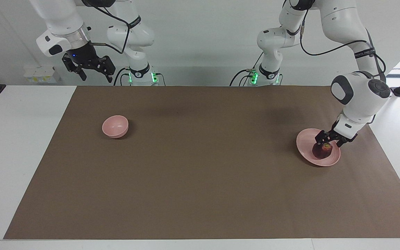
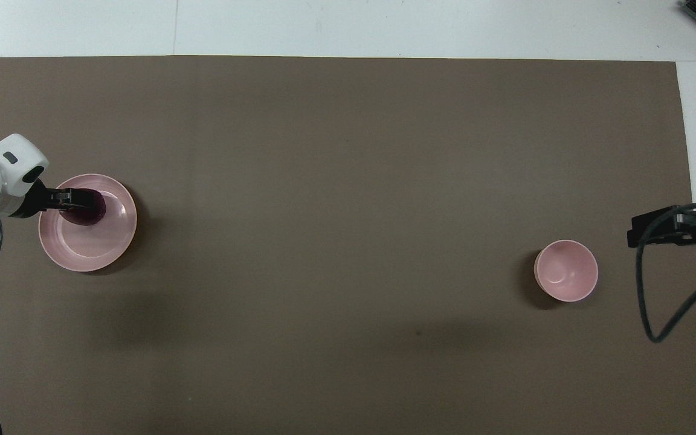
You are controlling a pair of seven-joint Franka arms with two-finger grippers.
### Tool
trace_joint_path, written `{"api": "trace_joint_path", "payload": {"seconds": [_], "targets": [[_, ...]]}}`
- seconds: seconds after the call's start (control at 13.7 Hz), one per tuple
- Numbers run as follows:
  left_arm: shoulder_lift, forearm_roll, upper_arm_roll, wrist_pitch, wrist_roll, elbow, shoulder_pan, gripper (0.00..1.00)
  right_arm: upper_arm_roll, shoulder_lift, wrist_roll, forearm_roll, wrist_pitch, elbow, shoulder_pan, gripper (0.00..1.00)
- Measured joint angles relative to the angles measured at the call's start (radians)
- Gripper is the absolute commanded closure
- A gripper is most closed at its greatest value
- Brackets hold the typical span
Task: Move apple from plate to bowl
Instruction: 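Reach the left gripper down onto the red apple on the plate, then close the left gripper on the red apple and lift it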
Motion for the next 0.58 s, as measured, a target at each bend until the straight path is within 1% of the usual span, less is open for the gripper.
{"api": "trace_joint_path", "payload": {"seconds": [0.29, 0.58], "targets": [[-0.001, 0.0, 0.001, 0.019, 0.0, -0.025, 0.0, 0.0, 0.0, -0.001, 0.0, 0.0, 0.0, -0.003, 0.0, 0.0], [0.007, 0.0, -0.001, 0.098, 0.0, -0.062, 0.0, 0.0, 0.0, -0.003, 0.0, 0.0, 0.0, -0.005, 0.0, 0.0]]}}
